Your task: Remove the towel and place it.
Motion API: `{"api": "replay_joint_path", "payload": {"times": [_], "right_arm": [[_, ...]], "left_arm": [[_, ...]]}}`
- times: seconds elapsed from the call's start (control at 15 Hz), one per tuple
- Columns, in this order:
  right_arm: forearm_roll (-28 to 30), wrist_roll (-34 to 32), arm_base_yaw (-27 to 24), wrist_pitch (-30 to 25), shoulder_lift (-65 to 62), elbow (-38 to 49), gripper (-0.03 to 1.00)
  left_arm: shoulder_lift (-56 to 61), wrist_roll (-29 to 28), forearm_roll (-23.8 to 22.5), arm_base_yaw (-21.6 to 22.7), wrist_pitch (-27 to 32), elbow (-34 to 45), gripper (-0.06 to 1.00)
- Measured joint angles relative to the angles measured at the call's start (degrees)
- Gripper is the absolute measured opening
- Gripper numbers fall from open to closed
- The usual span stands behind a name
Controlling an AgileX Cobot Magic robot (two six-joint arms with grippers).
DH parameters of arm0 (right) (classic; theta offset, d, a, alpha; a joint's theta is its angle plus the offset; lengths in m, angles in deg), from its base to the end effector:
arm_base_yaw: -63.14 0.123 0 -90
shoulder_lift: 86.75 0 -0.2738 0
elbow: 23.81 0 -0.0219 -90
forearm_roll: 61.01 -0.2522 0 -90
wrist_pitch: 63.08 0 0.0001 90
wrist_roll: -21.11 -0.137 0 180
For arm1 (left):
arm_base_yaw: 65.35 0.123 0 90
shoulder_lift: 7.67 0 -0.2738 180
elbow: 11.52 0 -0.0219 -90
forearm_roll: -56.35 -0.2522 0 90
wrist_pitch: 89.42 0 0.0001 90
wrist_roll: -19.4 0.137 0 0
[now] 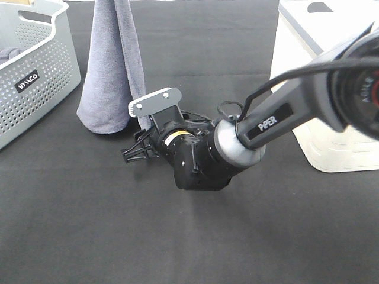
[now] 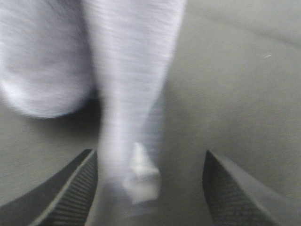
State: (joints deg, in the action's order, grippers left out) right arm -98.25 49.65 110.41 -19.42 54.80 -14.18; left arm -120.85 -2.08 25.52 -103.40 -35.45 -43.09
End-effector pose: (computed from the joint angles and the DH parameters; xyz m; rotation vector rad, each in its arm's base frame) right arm 0.3602 0.3056 0.0322 -0.5181 1.8804 0.1190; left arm 0.3875 -0.2311 0.3507 0.4745 2.1665 0.1070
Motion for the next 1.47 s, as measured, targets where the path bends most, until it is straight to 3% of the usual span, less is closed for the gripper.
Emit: {"api": "replay_joint_path", "payload": {"times": [0.4,0.67,0.87,1.13,1.33,1.47], "right_arm": [[2.5,-1.7,0.0,4.0,1.9,-0.9,0.59],[4.1,-2.3,0.0,3.8,2.1,-2.1,0.46],[4.2,-2.8,0.0,3.4,3.4,-2.3,0.42],[3.5,-2.8,0.0,3.9,3.5,-2.3,0.07],[2.3,-3.0,0.0,3.4,1.5,-2.3,0.02],[1.9,-3.0,0.0,-2.8,-1.7,-2.3,0.02]], "left_arm": [[0.0,0.2,0.6,0.0,0.0,0.0,0.00],[0.0,0.2,0.6,0.0,0.0,0.0,0.00],[0.0,0.2,0.6,0.0,0.0,0.0,0.00],[0.0,0.2,0.9,0.0,0.1,0.0,0.00],[0.0,0.4,1.0,0.0,0.2,0.0,0.00],[0.0,1.4,1.0,0.0,0.2,0.0,0.00]]}}
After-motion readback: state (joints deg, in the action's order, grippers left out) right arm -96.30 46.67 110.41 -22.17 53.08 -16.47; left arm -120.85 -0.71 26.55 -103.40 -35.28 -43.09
